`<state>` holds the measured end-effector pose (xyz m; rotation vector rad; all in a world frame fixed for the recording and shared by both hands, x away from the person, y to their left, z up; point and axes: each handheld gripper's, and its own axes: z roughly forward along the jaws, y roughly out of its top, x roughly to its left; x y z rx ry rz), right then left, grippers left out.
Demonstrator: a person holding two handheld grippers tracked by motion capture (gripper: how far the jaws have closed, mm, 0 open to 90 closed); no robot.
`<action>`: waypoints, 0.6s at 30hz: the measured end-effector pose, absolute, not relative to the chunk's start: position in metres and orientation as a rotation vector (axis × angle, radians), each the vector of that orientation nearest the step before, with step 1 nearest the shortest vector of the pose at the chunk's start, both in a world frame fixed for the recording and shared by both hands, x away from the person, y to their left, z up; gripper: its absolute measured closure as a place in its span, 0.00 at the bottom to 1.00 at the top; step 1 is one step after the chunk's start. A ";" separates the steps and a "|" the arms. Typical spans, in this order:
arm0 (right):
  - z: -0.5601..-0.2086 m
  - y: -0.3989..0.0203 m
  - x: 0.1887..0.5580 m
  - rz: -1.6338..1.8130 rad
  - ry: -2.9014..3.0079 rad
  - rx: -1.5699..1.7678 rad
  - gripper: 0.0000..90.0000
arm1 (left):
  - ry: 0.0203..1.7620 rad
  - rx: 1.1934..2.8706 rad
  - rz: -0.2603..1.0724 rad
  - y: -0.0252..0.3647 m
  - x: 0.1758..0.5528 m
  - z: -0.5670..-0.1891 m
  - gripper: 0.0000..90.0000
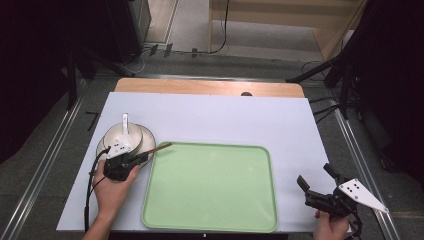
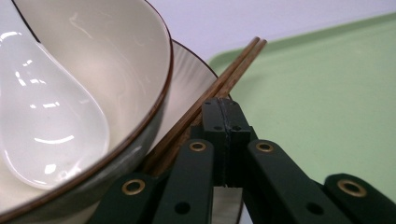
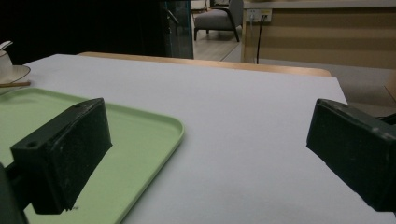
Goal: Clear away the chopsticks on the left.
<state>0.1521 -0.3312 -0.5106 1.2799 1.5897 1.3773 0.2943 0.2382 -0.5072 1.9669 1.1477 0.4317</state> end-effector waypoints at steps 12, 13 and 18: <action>-0.511 -0.330 0.153 1.371 1.610 1.284 0.00 | 1.145 1.946 0.431 0.249 0.290 -0.492 0.97; -0.511 -0.330 0.152 1.372 1.608 1.286 0.00 | 1.138 1.942 0.408 0.256 0.289 -0.488 0.96; -0.512 -0.332 0.153 1.377 1.607 1.285 0.00 | 1.103 1.922 0.340 0.281 0.282 -0.477 0.92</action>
